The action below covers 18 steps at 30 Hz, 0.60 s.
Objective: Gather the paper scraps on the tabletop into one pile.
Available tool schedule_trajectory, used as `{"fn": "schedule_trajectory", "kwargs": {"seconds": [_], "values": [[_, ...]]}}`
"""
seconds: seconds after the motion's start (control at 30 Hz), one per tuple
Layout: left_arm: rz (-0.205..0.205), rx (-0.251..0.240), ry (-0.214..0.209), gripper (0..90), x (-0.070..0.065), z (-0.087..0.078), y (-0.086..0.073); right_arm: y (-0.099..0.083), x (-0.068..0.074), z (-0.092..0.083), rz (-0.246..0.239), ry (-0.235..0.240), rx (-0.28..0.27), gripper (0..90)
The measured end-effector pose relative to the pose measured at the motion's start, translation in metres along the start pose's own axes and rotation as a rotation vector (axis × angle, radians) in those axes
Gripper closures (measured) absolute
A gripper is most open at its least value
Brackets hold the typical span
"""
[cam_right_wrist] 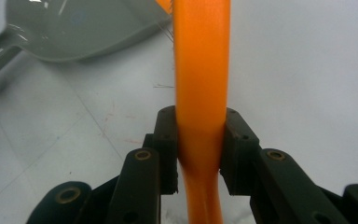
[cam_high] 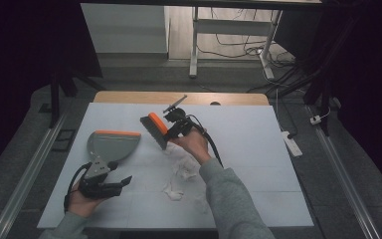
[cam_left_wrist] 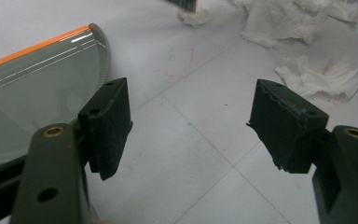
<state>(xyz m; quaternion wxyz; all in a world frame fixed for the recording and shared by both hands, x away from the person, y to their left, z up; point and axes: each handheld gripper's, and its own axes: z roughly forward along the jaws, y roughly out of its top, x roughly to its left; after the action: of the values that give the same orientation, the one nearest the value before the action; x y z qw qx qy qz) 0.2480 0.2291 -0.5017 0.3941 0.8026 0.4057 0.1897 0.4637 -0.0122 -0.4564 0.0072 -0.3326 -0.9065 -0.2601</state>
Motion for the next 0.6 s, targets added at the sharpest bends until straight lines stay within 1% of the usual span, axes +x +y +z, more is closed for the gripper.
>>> {"fn": "schedule_trajectory", "kwargs": {"seconds": [0.03, 0.1, 0.13, 0.17, 0.2, 0.3, 0.33, 0.4, 0.43, 0.47, 0.5, 0.57, 0.6], "values": [[0.001, 0.001, 0.001, 29.5, 0.000, 0.000, 0.000, -0.001, -0.001, 0.005, 0.014, 0.004, 0.010, 70.7], [0.003, 0.002, 0.002, 29.6, 0.000, 0.000, 0.000, -0.005, -0.005, 0.009, 0.026, -0.005, 0.032, 70.7], [0.002, 0.002, 0.004, 29.6, 0.000, 0.000, 0.000, -0.007, -0.007, 0.007, 0.039, -0.015, 0.031, 70.7], [0.002, 0.001, 0.004, 29.6, -0.001, 0.000, 0.000, -0.010, -0.011, 0.005, 0.053, -0.016, 0.045, 70.7], [0.003, 0.002, 0.004, 29.6, -0.001, 0.000, 0.000, -0.014, -0.014, 0.002, 0.064, -0.021, 0.065, 70.7], [0.007, 0.006, 0.003, 29.6, -0.002, 0.001, 0.000, -0.031, -0.021, -0.011, 0.095, -0.046, 0.092, 70.7], [0.009, 0.007, 0.003, 29.6, -0.003, 0.001, 0.000, -0.037, -0.023, -0.017, 0.093, -0.056, 0.097, 70.8], [0.014, 0.011, 0.003, 29.7, -0.005, 0.002, 0.001, -0.049, -0.026, -0.028, 0.100, -0.055, 0.101, 70.7], [0.020, 0.012, 0.004, 29.7, -0.006, 0.002, 0.001, -0.054, -0.027, -0.035, 0.094, -0.061, 0.105, 70.8], [0.024, 0.010, 0.005, 29.7, -0.007, 0.002, 0.002, -0.057, -0.026, -0.042, 0.084, -0.070, 0.100, 70.8], [0.030, 0.008, 0.010, 29.8, -0.008, 0.002, 0.002, -0.059, -0.026, -0.052, 0.076, -0.059, 0.075, 70.7], [0.030, 0.005, 0.011, 29.8, -0.009, 0.002, 0.003, -0.061, -0.027, -0.074, 0.079, -0.033, -0.001, 70.7], [0.031, 0.007, 0.012, 29.8, -0.009, 0.002, 0.003, -0.061, -0.028, -0.088, 0.064, -0.049, -0.035, 70.7]]}}
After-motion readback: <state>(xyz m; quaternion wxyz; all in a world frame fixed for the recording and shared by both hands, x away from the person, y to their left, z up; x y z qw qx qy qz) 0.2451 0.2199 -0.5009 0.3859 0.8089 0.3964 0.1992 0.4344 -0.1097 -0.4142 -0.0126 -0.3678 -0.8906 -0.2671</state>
